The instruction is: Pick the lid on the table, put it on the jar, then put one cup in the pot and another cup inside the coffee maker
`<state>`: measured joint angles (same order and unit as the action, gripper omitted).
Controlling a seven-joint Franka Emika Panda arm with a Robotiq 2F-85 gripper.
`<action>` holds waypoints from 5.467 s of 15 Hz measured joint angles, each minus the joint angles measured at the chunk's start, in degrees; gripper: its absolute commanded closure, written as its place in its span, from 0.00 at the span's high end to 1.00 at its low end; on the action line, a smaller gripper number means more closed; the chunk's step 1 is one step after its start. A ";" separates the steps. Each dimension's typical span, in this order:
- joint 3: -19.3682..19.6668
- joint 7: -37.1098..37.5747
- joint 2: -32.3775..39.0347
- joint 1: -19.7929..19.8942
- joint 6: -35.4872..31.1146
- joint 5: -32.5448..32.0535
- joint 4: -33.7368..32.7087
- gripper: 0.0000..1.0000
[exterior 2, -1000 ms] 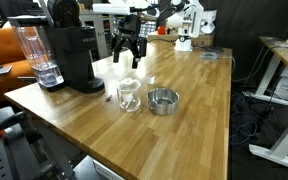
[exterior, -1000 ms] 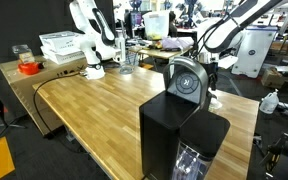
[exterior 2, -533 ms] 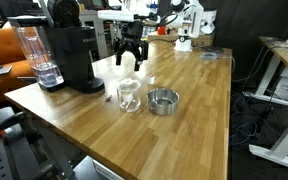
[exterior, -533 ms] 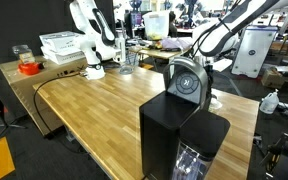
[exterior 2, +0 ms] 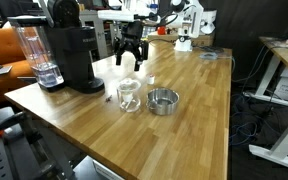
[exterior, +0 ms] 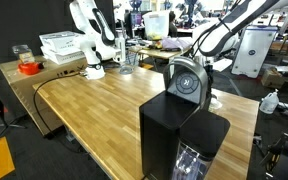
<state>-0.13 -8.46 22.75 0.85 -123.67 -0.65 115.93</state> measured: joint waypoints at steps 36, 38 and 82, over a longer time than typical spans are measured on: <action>-6.98 -14.62 15.26 0.26 1.16 2.51 -10.07 1.00; -6.98 -14.74 15.24 0.59 1.05 3.50 -9.54 1.00; -8.15 -18.42 20.59 2.56 0.55 4.46 -14.23 1.00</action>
<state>-8.29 -26.88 43.34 3.41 -123.12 3.81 101.70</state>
